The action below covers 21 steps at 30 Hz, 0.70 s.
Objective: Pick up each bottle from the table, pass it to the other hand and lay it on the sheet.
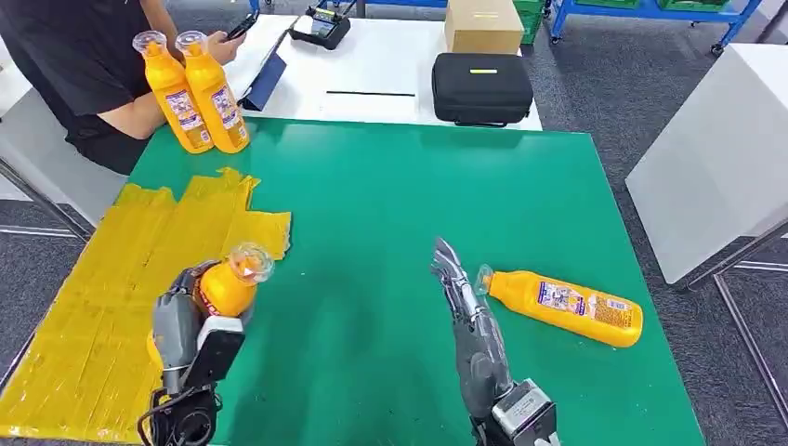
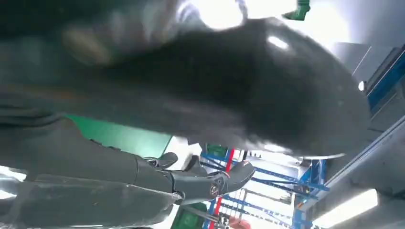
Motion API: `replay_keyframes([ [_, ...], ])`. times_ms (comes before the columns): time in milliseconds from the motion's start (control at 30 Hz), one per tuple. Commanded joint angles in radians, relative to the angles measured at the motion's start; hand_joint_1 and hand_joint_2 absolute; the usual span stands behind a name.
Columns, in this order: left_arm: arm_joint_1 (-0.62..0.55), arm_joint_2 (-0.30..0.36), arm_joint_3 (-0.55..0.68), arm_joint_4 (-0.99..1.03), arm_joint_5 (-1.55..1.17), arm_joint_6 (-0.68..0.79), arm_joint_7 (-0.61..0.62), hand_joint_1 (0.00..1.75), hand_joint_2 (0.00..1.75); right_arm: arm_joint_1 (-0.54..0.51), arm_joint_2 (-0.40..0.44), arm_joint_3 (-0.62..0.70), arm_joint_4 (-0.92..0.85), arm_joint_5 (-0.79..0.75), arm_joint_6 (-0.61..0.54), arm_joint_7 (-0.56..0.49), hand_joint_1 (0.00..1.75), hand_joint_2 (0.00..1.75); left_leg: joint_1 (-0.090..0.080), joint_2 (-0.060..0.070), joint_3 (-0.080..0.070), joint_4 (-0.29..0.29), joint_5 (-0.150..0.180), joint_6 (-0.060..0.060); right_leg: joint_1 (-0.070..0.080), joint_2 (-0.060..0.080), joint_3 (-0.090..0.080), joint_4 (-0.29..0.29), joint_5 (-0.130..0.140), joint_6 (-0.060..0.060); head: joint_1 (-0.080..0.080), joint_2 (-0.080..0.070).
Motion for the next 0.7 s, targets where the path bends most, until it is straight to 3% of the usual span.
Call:
replay_keyframes([
  [33, -0.161, -0.015, 0.124, 0.502, -0.582, 0.048, 0.121, 1.75, 1.75, -0.059, 0.027, 0.000, 0.068, 0.002, 0.069, 0.012, 0.00, 0.00, -0.001, 0.000, 0.004, -0.003, 0.000, -0.001, 0.000, -0.001, 0.004, -0.002, 0.000, -0.001, 0.000, 0.000],
  [133, -0.180, -0.018, 0.170, 0.564, -0.699, 0.048, 0.148, 1.75, 1.75, -0.070, 0.037, 0.001, 0.077, 0.006, 0.081, 0.015, 0.00, 0.00, 0.000, 0.003, 0.005, -0.002, 0.000, -0.002, 0.000, 0.002, 0.004, -0.002, 0.000, -0.002, 0.000, 0.000],
  [233, -0.189, 0.004, 0.152, 0.596, -0.850, 0.048, 0.270, 1.73, 1.75, -0.069, 0.044, -0.001, 0.063, 0.014, 0.095, 0.029, 0.00, 0.00, 0.000, 0.001, 0.002, -0.001, 0.000, -0.001, 0.000, 0.000, 0.002, -0.001, 0.000, -0.001, 0.000, 0.000],
  [267, -0.203, 0.006, 0.149, 0.631, -0.860, 0.048, 0.310, 0.00, 1.75, -0.067, 0.048, -0.004, 0.060, 0.019, 0.102, 0.036, 0.00, 0.00, 0.000, 0.001, 0.003, -0.001, 0.000, -0.002, 0.001, -0.001, 0.003, -0.001, 0.000, -0.002, 0.000, 0.000],
  [300, -0.203, 0.006, 0.149, 0.631, -0.860, 0.048, 0.310, 0.00, 0.00, -0.067, 0.048, -0.004, 0.060, 0.019, 0.102, 0.036, 0.00, 0.00, 0.000, 0.001, 0.004, -0.002, 0.000, -0.002, 0.000, -0.001, 0.004, -0.001, -0.001, -0.002, 0.000, 0.000],
  [400, -0.214, 0.039, 0.052, 0.661, -0.918, 0.048, 0.465, 0.00, 0.00, -0.072, 0.057, -0.006, 0.067, 0.027, 0.114, 0.042, 0.00, 0.00, 0.000, 0.000, 0.004, -0.002, 0.000, -0.001, 0.000, -0.002, 0.004, -0.001, -0.001, -0.002, 0.000, 0.000],
  [533, -0.254, 0.128, -0.334, 0.720, -0.918, 0.048, 0.791, 0.00, 0.00, -0.084, 0.074, -0.014, 0.087, 0.048, 0.147, 0.045, 0.00, 0.00, 0.000, 0.001, 0.006, -0.002, 0.000, -0.002, 0.000, -0.001, 0.006, -0.001, 0.000, -0.002, 0.000, 0.000],
  [600, -0.264, 0.139, -0.403, 0.716, -0.918, 0.048, 0.855, 0.00, 0.00, -0.088, 0.077, -0.016, 0.088, 0.054, 0.151, 0.048, 0.00, 0.00, 0.000, -0.001, 0.006, -0.002, 0.001, -0.001, 0.000, -0.003, 0.007, -0.001, 0.000, -0.002, 0.000, 0.000],
  [700, -0.262, 0.145, -0.413, 0.694, -0.918, 0.048, 0.867, 0.00, 0.00, -0.088, 0.076, -0.018, 0.086, 0.056, 0.151, 0.049, 0.00, 0.00, 0.000, 0.000, 0.007, -0.002, 0.002, -0.002, 0.000, -0.003, 0.007, 0.000, 0.001, -0.003, -0.001, 0.000],
])
